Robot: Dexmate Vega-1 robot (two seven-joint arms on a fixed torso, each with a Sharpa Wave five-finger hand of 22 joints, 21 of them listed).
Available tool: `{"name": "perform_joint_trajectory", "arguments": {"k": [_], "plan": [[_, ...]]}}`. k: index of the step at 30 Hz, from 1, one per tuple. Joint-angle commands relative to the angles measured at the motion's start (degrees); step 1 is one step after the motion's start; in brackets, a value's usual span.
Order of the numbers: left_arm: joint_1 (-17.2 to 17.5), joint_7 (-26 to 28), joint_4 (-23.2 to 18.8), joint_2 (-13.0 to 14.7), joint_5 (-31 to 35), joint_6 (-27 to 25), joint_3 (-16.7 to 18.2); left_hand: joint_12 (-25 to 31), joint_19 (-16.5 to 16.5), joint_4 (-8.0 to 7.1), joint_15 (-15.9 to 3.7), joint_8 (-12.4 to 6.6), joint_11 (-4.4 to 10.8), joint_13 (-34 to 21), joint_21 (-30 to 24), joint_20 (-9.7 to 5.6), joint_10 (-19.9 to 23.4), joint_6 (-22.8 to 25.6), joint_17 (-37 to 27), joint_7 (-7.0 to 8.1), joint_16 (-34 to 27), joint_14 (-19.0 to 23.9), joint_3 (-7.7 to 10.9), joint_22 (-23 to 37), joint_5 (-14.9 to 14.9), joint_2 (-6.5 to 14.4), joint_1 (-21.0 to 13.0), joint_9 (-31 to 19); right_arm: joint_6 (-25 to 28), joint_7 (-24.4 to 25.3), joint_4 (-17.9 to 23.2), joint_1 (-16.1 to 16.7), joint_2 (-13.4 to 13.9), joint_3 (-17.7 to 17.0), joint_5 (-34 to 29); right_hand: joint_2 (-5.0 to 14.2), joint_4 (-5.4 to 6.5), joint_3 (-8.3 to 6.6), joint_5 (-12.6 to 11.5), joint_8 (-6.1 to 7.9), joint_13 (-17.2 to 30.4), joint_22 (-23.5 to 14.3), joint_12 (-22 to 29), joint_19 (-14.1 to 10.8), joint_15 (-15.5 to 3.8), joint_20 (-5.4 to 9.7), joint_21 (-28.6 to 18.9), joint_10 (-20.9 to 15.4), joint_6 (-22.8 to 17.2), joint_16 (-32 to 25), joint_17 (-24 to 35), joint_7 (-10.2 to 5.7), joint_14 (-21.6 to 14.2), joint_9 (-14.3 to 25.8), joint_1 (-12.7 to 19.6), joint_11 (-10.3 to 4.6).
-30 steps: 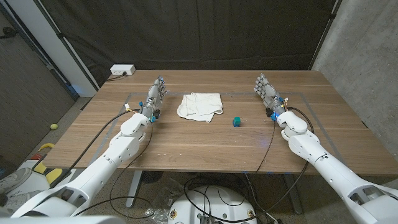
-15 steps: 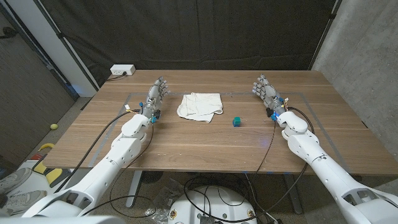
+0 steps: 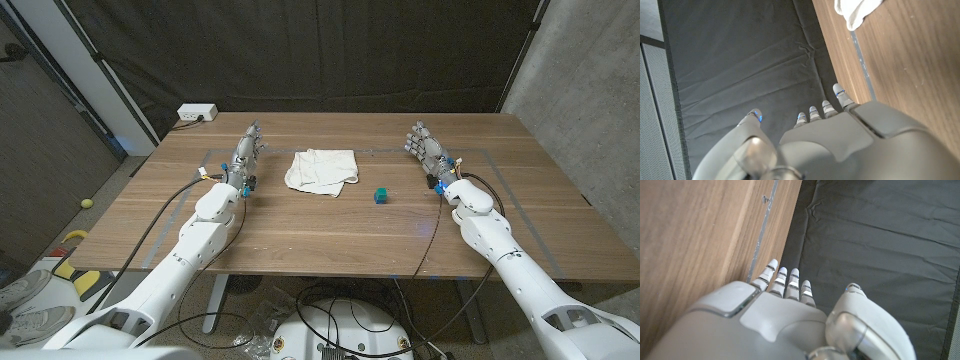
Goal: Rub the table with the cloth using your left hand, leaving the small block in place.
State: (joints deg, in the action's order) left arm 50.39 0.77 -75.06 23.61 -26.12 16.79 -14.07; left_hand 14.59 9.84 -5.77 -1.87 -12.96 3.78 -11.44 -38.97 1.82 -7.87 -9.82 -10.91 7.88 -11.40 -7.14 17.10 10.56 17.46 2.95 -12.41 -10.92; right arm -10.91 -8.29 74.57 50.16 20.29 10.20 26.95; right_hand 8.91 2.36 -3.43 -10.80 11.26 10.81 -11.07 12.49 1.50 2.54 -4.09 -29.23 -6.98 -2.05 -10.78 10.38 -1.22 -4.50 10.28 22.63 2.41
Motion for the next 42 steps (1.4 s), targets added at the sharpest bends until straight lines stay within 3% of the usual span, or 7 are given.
{"name": "perform_joint_trajectory", "arguments": {"k": [1, 24, 31, 37, 39, 42], "plan": [[0.7, 4.8, -2.0, 0.1, 6.3, -1.0, 0.6, -0.1, 2.2, 0.63, -0.24, -0.42, 0.14, -0.2, 0.2, -0.73, 0.2, -5.1, 0.0, 0.5, -0.3, 0.2, 0.17, 0.1, -0.1, -0.6, -0.4, -0.1, 0.3, -1.0, -0.6, 0.0, -1.5, -1.3, -1.4, -0.38, -0.15, -0.26, 0.1, -0.05, 0.1, -0.2, 0.1, 0.6, 0.25, -0.17, 0.2, 0.2, -0.1, 0.0, 0.2, -0.33, -0.2, 0.3, 0.4, 0.05], [-0.3, 6.7, -3.2, 1.4, 13.1, -2.5, -0.4, -0.7, 2.4, 1.97, -0.06, -0.07, 0.43, -0.1, 0.7, -0.57, -0.1, -5.3, 0.1, 0.68, 0.0, -0.3, 0.3, 0.2, -0.1, -1.1, -2.3, -0.1, 0.3, -1.9, -1.8, -0.7, -2.3, -1.4, -2.0, -0.44, -0.35, -0.56, 0.2, -0.06, 0.1, -0.2, 0.1, 0.7, 0.69, -0.22, 0.5, 0.1, -0.2, 0.0, 0.2, -0.35, -0.1, 0.3, 0.5, 0.27], [-3.3, 4.7, -1.7, 3.1, 16.3, -4.1, -2.5, -0.8, 2.0, 3.43, -0.11, -0.61, 0.82, -0.1, 0.8, -0.48, 0.3, -3.7, 0.2, 1.22, 0.1, 0.0, 0.49, 0.2, -0.1, -1.7, -4.3, -0.1, 0.2, -2.2, -1.8, -0.6, -2.4, -1.3, -2.0, -0.46, -0.41, -0.65, 0.2, -0.05, 0.1, -0.2, 0.1, 0.8, 1.01, -0.27, 0.6, 0.0, -0.3, -0.1, 0.2, -0.34, -0.2, 0.3, 0.6, 0.27], [-6.0, 5.0, -1.2, 4.7, 21.6, -5.3, -5.0, -0.9, 2.1, 4.3, -0.09, -0.91, 0.85, -0.1, 1.0, -0.53, 0.5, -2.7, 0.2, 0.55, 0.2, -0.2, 0.65, 0.2, -0.2, -2.0, -5.6, -0.1, 0.1, -2.3, -1.7, -0.5, -2.4, -1.3, -2.0, -0.48, -0.43, -0.71, 0.2, -0.06, 0.1, -0.2, 0.1, 0.8, 1.23, -0.22, 0.6, 0.0, -0.3, -0.1, 0.2, -0.32, -0.2, 0.3, 0.5, 0.34], [-6.9, 5.3, -1.3, 5.2, 23.6, -5.9, -5.9, -1.0, 2.3, 4.64, 0.21, -1.12, 0.87, -0.1, 1.1, -0.25, 0.5, -2.0, 0.2, 0.43, 0.2, -0.2, 0.69, 0.2, -0.3, -2.1, -6.1, -0.1, 0.2, -2.3, -1.7, -0.5, -2.4, -1.2, -2.0, -0.48, -0.44, -0.72, 0.2, -0.05, 0.1, -0.2, 0.1, 0.8, 1.28, -0.23, 0.6, 0.0, -0.3, -0.1, 0.2, -0.36, -0.2, 0.3, 0.5, 0.37], [-8.0, 6.2, -1.4, 5.8, 26.8, -6.4, -7.1, -0.4, 1.4, 5.63, 1.13, -1.8, 0.09, -0.1, 1.1, 1.35, 2.4, 0.3, 0.1, 0.03, -0.5, 1.8, 0.69, 0.3, -0.5, -2.5, -7.5, -0.1, 0.1, -2.4, -1.8, -0.5, -2.4, -1.3, -2.0, -0.49, -0.44, -0.75, 0.2, -0.06, 0.1, -0.2, 0.1, 0.8, 1.39, -0.24, 0.6, -0.1, -0.3, -0.1, 0.2, -0.43, -0.2, 0.3, 0.5, 0.47]]}}
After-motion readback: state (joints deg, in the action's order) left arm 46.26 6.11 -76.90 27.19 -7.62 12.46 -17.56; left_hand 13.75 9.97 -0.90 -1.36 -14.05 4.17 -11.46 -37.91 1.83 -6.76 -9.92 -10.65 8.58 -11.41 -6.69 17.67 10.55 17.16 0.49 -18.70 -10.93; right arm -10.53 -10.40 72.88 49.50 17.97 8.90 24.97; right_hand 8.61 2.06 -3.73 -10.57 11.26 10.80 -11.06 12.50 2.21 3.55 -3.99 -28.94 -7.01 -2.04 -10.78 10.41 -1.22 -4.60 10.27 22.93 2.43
